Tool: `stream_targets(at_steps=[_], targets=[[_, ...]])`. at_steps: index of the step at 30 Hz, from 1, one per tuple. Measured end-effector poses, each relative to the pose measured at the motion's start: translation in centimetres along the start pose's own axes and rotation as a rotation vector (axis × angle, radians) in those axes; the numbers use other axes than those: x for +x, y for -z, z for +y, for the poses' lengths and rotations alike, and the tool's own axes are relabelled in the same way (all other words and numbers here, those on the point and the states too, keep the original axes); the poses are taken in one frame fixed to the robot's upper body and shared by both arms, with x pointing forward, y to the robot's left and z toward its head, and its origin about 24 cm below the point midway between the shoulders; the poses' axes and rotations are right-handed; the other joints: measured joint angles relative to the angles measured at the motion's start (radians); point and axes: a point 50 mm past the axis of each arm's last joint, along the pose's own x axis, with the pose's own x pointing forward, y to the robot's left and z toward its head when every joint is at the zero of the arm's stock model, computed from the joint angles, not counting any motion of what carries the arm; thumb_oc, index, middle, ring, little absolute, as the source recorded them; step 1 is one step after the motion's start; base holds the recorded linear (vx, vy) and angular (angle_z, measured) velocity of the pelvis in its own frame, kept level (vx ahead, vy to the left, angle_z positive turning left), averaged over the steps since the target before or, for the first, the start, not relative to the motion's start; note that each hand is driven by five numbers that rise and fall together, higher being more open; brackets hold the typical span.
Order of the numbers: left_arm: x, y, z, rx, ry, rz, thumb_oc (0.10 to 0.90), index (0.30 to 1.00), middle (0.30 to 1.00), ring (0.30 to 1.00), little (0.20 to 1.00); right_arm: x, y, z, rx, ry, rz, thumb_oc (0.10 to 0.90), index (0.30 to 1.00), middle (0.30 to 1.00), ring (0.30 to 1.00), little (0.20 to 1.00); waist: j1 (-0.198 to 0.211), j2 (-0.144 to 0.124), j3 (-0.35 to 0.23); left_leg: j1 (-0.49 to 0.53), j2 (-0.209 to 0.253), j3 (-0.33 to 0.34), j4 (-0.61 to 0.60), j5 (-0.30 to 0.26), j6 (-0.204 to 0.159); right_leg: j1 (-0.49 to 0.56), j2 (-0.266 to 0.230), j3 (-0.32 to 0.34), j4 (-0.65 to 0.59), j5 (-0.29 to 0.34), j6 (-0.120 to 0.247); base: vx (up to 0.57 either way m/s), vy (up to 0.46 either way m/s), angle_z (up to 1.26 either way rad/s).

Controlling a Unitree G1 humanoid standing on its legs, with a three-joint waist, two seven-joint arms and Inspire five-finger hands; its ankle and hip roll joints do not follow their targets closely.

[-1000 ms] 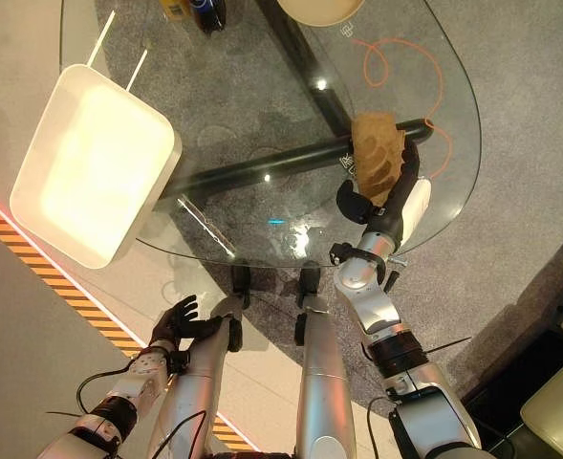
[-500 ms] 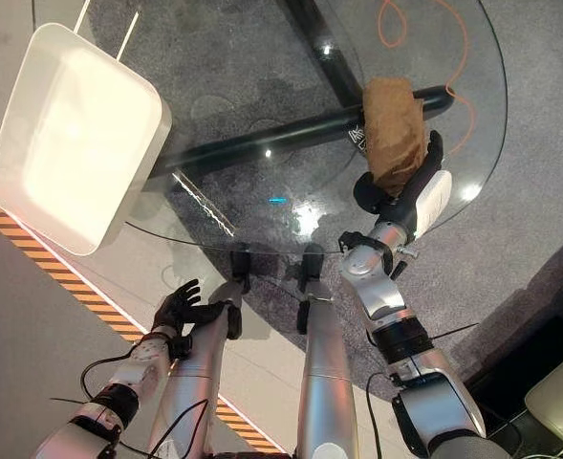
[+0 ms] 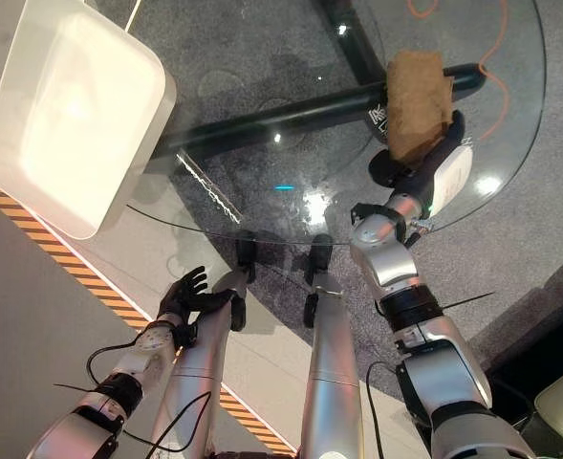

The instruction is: Wipe the table with a cloth and put it in the basket.

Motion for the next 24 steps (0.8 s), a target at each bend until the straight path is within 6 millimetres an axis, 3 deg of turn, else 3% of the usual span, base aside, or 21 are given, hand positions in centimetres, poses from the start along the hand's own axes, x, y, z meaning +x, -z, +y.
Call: stream_targets(at_steps=[11,12,13,24], targets=[[0.0,-0.4,-0.2,-0.019,0.012,-0.015,0.800,0.900,0.900,0.900,0.900,0.7,-1.0,0.1,0.024,0.030,0.006,0.800,0.900,0.900,0.900,0.900,0.000,0.006,-0.003,-0.032,0.001,-0.007,0.022,0.000,0.000,-0.029,-0.004,0.000,0.022,-0.006,0.003,0.00,0.001,0.00],[0.0,-0.4,-0.2,-0.021,0.013,-0.015,0.800,0.900,0.900,0.900,0.900,0.7,-1.0,0.1,0.024,0.031,0.006,0.762,0.867,0.867,0.867,0.862,0.000,0.006,-0.003,-0.033,0.001,-0.007,0.023,0.000,0.000,-0.030,-0.004,0.000,0.022,-0.005,0.003,0.00,0.000,0.00],[0.0,-0.4,-0.2,-0.025,0.014,-0.015,0.800,0.900,0.900,0.900,0.900,0.8,-1.1,0.1,0.024,0.033,0.006,0.800,0.900,0.900,0.900,0.900,0.000,0.006,-0.003,-0.034,0.001,-0.008,0.024,0.000,0.000,-0.031,-0.004,0.000,0.023,-0.005,0.003,0.00,0.000,0.00],[0.0,-0.5,-0.2,-0.029,0.018,-0.018,0.800,0.900,0.900,0.900,0.900,1.4,-1.0,0.2,0.000,0.034,0.029,0.800,0.900,0.900,0.900,0.900,0.000,0.007,-0.007,-0.044,0.001,-0.012,0.024,0.002,-0.003,-0.036,-0.004,-0.001,0.025,-0.004,0.001,0.00,0.000,0.00]])
